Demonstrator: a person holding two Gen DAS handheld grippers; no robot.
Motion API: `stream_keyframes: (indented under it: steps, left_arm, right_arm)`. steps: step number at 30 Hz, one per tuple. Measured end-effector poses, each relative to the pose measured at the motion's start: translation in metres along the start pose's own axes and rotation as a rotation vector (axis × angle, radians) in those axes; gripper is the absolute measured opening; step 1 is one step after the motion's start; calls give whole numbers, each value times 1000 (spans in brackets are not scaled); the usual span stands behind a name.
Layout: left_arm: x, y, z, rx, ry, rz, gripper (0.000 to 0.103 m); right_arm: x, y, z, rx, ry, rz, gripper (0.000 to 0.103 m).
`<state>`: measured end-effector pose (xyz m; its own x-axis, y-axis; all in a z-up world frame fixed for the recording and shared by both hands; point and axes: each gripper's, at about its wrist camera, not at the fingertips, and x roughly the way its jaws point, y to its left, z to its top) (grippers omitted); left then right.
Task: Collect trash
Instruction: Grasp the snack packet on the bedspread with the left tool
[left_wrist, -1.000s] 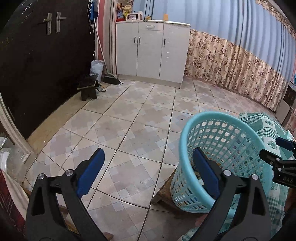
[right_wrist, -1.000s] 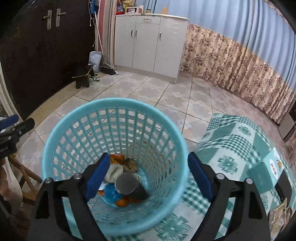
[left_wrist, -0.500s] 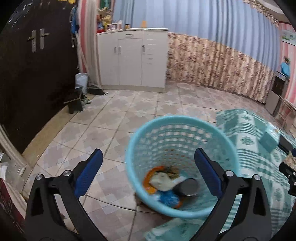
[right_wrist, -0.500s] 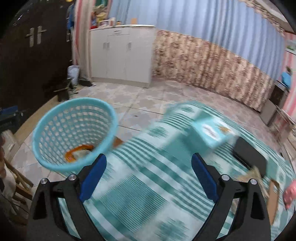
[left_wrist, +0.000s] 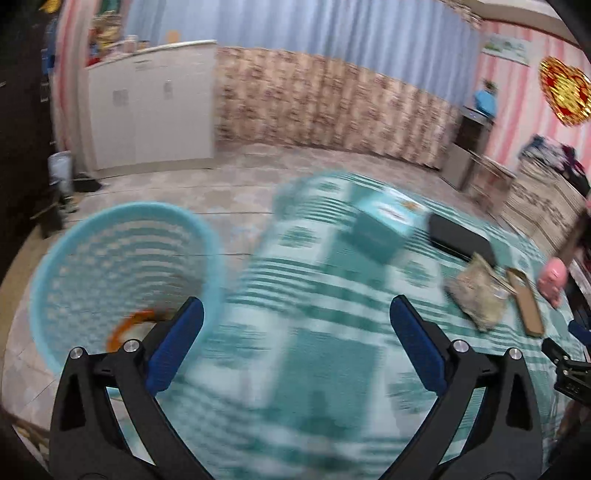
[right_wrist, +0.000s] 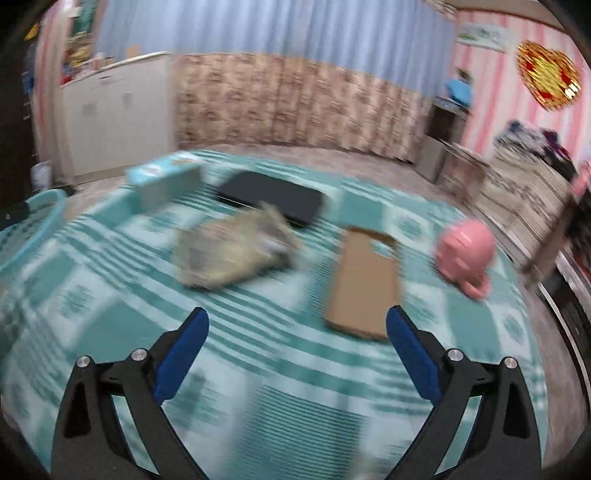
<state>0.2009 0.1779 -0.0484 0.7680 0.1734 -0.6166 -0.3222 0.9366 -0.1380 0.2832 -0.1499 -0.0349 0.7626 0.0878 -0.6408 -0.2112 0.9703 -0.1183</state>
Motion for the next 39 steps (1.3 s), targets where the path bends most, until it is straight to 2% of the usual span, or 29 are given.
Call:
stream_keyframes:
  steps: [4,8,14,17,18,20,21,23,24,25,31,33,36,38,39]
  left_arm:
    - [25,-57,-6,58,51,-65,98]
    - [43,-101,-8,102,82,-116,98]
    - [57,-179,-16,262,92,-186,97]
    - [76,-209,-23,340,150,-190,96]
    - [85,-217,-26,364,181,-175,91]
    - [96,-224,-30,387,238,-188,71]
    - [100,-226,-31,398,263,-190,65]
    - [96,-223,-27,395,249,-210,49]
    - [94,-219,-24,388,254,-228,7]
    - [92,-213,-20,370,266,-244,0]
    - [49,-154,15,246,165,-252,0]
    - [36,-138,22,240,138,-238,0]
    - [34,-122,26,255,156,-185,0]
    - [39,-124,26,263,167,-156,0]
    - [42,-125,26,268,172,-150,5]
  right_arm:
    - [4,-51,-17,87,14,-60,95]
    - [6,-82,-32,149,21,-94,95]
    - [10,-115,-41,261,24,-75,95]
    - [13,-116,-41,266,26,-72,95]
    - [13,-115,-41,267,25,-70,95]
    - [14,-114,-41,267,25,-69,95]
    - [15,-114,-41,269,26,-68,95]
    - [16,-114,-41,270,31,-68,95]
    - [16,-114,-41,271,33,-67,95]
    - [16,-114,-41,271,34,-67,95]
    - [16,-112,-41,260,35,-73,95]
    - [13,-110,-41,256,26,-73,95]
    - [12,-105,-40,255,29,-68,95]
    - [10,-103,-39,265,28,-57,95]
    - [9,-101,-39,269,28,-51,95]
